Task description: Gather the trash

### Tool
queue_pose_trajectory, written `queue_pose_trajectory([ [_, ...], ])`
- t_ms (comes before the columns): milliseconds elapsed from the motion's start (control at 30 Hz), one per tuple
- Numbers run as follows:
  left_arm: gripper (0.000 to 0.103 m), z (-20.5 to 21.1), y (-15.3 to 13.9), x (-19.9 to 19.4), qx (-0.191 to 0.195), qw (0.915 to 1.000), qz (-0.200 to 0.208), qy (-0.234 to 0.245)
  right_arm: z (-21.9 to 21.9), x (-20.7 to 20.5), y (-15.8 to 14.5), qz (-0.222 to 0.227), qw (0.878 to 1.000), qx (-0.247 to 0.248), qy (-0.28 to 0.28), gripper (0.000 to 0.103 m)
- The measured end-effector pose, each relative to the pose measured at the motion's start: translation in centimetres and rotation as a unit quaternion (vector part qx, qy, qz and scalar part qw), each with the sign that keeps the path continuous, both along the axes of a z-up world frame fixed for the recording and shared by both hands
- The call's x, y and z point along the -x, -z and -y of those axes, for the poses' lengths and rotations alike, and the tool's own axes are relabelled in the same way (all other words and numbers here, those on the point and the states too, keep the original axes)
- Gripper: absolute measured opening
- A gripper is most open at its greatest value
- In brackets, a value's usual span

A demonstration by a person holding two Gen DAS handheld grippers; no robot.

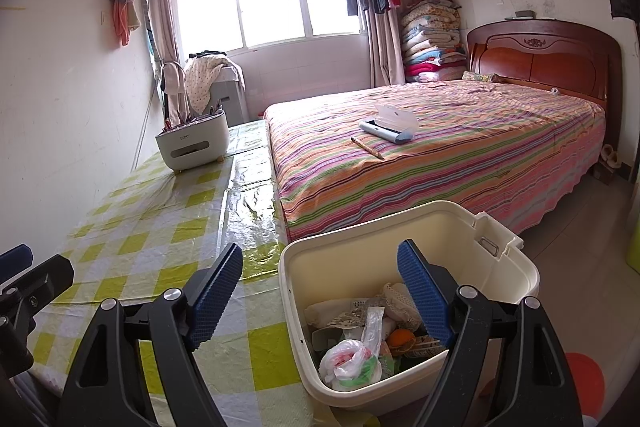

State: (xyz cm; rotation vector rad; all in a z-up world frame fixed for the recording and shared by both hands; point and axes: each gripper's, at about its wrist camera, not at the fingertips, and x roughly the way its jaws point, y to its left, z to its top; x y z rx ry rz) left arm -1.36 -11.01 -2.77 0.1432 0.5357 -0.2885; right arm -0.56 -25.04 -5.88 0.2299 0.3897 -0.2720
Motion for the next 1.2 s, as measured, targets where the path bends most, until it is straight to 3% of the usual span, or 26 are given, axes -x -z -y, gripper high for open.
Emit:
queue_pose_trajectory([
  [1200, 0.089, 0.40, 0.32, 0.00, -0.007, 1.0000, -0.004, 0.004, -0.15, -0.10, 0.09, -0.002, 1.000, 0.000, -0.001, 0.078],
])
